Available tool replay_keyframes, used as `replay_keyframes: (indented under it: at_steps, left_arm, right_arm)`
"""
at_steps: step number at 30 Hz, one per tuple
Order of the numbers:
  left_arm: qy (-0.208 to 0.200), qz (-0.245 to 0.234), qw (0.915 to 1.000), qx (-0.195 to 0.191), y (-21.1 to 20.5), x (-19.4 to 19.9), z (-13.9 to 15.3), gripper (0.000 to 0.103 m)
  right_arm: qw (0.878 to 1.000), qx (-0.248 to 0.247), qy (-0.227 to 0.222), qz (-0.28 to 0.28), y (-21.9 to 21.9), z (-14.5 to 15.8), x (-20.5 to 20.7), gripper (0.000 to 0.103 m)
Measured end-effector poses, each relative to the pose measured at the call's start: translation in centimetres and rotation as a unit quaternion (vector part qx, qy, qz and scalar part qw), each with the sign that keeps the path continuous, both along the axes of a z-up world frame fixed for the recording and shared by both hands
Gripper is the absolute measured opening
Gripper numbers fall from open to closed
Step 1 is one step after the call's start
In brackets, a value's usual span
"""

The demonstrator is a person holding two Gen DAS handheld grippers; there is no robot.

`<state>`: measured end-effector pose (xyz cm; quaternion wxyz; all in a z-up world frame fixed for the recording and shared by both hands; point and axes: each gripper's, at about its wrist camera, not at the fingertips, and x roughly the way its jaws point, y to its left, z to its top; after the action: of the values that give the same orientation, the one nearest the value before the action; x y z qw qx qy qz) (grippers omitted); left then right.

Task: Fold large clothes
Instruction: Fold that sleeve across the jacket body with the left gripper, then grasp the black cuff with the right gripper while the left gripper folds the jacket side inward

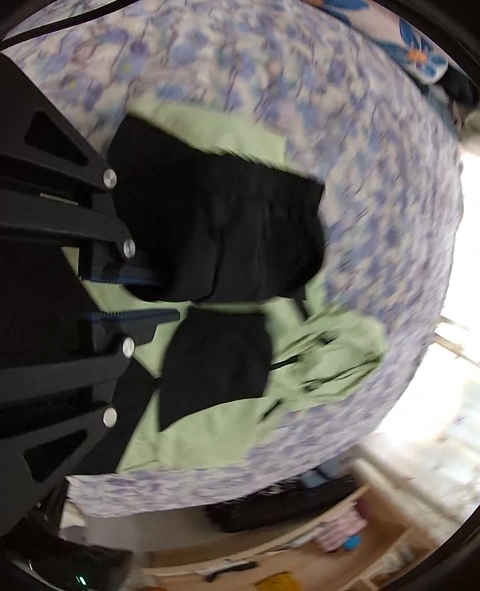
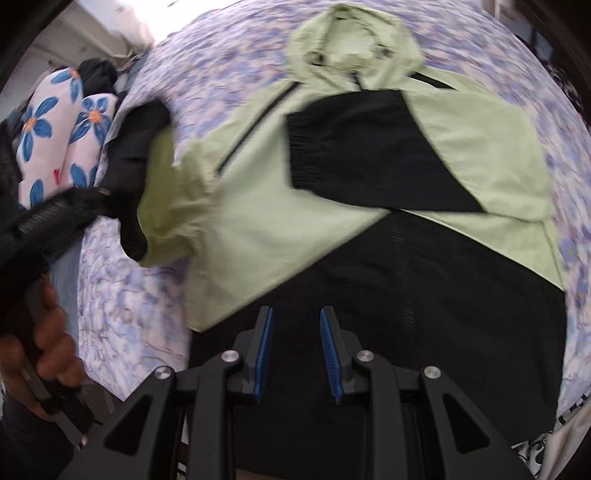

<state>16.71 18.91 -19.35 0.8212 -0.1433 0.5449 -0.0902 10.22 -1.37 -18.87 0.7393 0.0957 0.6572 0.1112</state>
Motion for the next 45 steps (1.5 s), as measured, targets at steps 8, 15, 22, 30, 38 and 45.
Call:
replay_keyframes:
  at_steps: [8,15,22,30,38,45]
  left_arm:
    - [0.060,-0.002,0.9982,-0.006,-4.4,-2.8,-3.5,0.049]
    - [0.065,0.047,0.9966,0.018,0.8,-5.1,-3.0,0.049]
    - [0.094,0.106,0.9894,0.033,5.8,-7.0,-5.7,0.050]
    - [0.095,0.150,0.9838,0.019,8.5,-7.9,-7.0,0.050]
    - [0.091,0.160,0.9824,0.029,8.6,-7.7,-7.0,0.050]
    - [0.066,0.164,0.9838,0.030,8.9,-6.4,-5.3,0.050]
  right_arm:
    - [1.000,0.004,-0.007,-0.010,-6.1,-1.2,0.0,0.027]
    - [0.999,0.027,-0.022,0.023,-4.1,-2.0,1.7,0.044]
    - [0.999,0.046,-0.005,0.013,-2.1,-6.3,5.6,0.044]
    - [0.997,0.072,0.037,-0.009,-0.8,-11.7,9.4,0.044]
    - [0.996,0.068,-0.010,0.049,2.1,-9.9,9.4,0.022]
    - [0.986,0.082,-0.126,0.071,0.1,-0.7,9.3,0.021]
